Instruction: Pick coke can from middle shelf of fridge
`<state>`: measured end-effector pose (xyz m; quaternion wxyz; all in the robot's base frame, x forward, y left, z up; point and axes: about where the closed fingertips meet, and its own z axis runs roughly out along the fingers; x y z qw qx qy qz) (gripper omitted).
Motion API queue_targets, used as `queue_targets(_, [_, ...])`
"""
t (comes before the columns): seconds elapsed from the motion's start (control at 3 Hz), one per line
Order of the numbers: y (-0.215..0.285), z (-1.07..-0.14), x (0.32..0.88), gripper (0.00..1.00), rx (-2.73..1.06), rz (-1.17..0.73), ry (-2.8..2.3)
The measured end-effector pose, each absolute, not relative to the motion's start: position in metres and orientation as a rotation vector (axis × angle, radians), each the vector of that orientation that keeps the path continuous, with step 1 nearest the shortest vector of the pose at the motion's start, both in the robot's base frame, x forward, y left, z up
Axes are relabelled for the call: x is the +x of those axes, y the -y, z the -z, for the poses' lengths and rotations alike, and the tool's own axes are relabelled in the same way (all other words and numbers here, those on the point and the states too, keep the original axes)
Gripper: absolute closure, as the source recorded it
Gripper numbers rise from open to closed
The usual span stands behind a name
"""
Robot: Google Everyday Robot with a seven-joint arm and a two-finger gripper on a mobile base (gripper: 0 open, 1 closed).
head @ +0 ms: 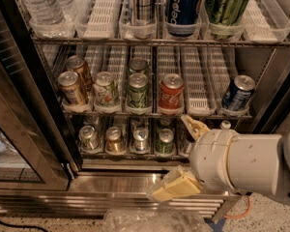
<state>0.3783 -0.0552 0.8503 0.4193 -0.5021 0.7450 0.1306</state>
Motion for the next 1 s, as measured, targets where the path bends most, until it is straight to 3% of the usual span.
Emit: queue_targets(1.0, [0.061, -0.831, 0.373, 0.00, -1.207, -0.330, -1.851])
